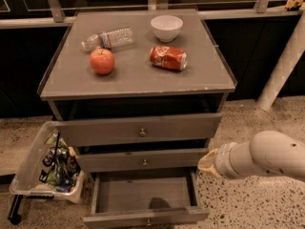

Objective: Close bottom drawer

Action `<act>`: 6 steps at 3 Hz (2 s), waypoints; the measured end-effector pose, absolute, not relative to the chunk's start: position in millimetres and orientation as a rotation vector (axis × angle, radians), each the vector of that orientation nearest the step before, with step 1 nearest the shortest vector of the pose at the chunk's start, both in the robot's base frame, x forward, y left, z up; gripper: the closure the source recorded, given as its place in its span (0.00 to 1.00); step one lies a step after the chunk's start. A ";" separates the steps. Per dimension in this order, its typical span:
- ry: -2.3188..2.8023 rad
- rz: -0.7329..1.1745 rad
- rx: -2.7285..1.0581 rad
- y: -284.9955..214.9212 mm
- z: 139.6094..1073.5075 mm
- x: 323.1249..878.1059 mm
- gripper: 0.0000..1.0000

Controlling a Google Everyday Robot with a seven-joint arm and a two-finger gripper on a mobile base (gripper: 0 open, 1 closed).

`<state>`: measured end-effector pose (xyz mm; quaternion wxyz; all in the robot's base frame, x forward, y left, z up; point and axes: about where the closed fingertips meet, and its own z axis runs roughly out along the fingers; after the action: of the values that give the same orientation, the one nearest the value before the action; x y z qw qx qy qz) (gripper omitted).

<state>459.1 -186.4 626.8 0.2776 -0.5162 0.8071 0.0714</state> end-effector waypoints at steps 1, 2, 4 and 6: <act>2.215 0.243 -1.364 -178.8 585.9 461.5 1.00; 2.322 0.280 -1.307 -173.9 516.3 460.7 1.00; 2.400 0.370 -1.198 -166.7 391.7 444.0 1.00; 2.393 0.371 -1.219 -164.4 385.2 442.1 1.00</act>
Offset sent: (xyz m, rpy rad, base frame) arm 0.0069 0.0184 -0.2009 0.0199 0.2315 -0.2036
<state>442.1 -164.4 385.2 0.2137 -0.4393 0.8623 0.1338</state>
